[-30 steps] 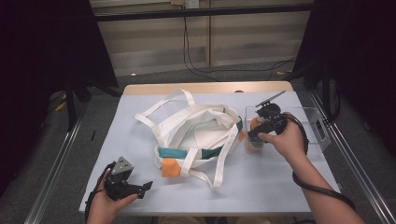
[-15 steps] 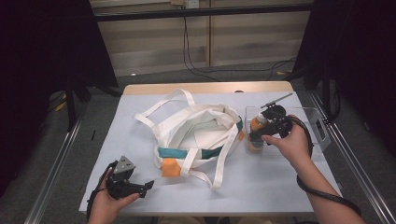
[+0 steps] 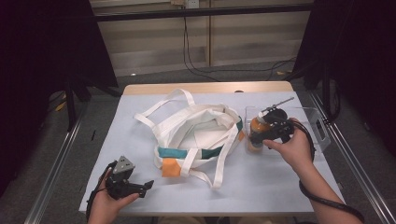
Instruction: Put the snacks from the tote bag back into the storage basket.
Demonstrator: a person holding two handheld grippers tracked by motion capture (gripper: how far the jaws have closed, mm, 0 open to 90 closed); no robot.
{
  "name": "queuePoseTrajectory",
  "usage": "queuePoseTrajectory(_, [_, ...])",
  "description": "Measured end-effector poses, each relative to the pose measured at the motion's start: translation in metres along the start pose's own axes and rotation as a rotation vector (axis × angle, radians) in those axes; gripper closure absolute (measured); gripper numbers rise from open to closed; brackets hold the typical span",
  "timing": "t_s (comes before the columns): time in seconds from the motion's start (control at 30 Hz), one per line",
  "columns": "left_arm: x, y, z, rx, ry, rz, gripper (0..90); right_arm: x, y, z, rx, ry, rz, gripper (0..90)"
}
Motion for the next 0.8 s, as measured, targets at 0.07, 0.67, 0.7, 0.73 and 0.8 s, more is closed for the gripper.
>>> queuePoseTrajectory(0.07, [0.001, -0.001, 0.0, -0.002, -0.003, -0.008, 5.9, -0.001, 0.001, 0.001, 0.002, -0.005, -0.009, 13.3])
queuePoseTrajectory(0.67, [0.002, 0.0, -0.001, -0.009, -0.004, -0.001, 5.9, -0.012, 0.014, 0.006, -0.009, -0.049, -0.048, 12.8])
queuePoseTrajectory(0.7, [0.002, 0.0, -0.001, -0.009, -0.002, 0.0, 5.9, -0.013, 0.015, 0.007, -0.009, -0.058, -0.05, 12.8])
queuePoseTrajectory(0.73, [0.002, 0.0, -0.002, -0.008, -0.001, 0.001, 5.9, -0.013, 0.015, 0.007, -0.009, -0.057, -0.054, 12.8])
queuePoseTrajectory(0.8, [0.002, 0.0, -0.002, -0.006, -0.001, 0.001, 5.8, -0.014, 0.017, 0.007, -0.011, -0.053, -0.056, 12.8])
Point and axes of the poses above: each handheld gripper's, and its own axes: x roughly forward along the jaws, y roughly out of its underside, z roughly to its left, the point moved 6 cm from there along x, roughly forward along the jaws, and after that the axes turned 1 degree about -x, right-handed, at the moved point
